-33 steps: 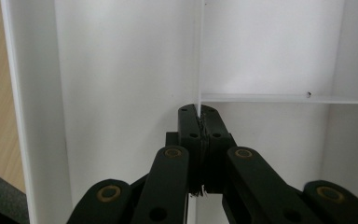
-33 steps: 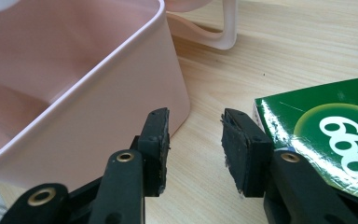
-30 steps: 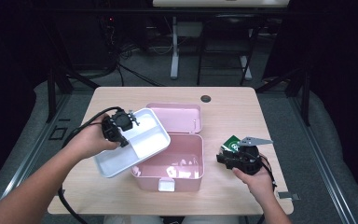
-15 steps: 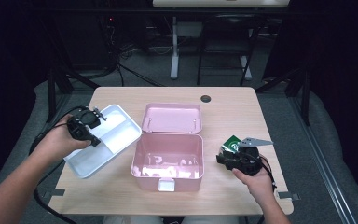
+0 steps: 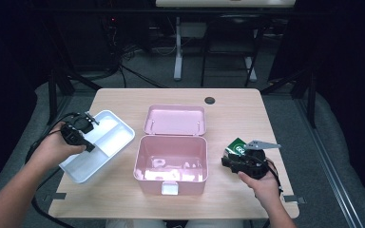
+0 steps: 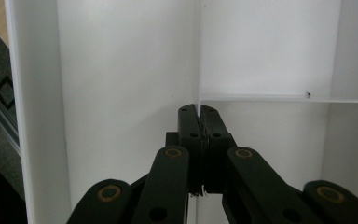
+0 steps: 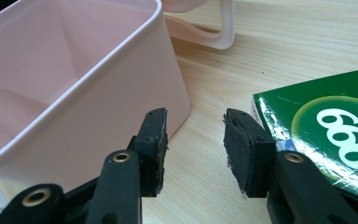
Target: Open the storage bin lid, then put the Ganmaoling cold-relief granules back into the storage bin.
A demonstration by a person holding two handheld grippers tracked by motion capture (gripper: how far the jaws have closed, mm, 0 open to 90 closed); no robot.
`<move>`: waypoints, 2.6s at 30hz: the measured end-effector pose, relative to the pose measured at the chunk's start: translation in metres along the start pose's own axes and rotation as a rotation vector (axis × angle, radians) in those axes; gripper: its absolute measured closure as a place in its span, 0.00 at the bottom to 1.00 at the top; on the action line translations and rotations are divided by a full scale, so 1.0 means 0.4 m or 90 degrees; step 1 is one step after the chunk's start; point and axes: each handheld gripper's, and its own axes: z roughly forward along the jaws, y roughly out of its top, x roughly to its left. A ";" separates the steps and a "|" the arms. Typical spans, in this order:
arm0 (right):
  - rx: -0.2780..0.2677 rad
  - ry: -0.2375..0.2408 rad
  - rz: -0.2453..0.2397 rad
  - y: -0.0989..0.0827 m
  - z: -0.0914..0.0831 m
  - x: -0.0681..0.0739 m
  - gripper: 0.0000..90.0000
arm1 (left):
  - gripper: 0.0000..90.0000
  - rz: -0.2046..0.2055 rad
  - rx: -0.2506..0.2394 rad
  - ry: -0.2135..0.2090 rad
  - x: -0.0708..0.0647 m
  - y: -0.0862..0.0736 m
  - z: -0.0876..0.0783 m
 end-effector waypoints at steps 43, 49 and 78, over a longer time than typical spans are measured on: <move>0.008 -0.003 -0.004 -0.013 0.006 -0.001 0.59 | 0.99 -0.079 0.051 -0.048 0.026 -0.025 0.319; 0.004 -0.005 -0.007 -0.010 0.004 -0.003 0.58 | 0.82 -0.098 0.011 -0.062 0.026 -0.033 0.287; 0.232 -0.106 -0.120 0.157 0.034 -0.058 0.29 | 0.52 -0.098 -0.095 -0.073 0.012 -0.081 0.237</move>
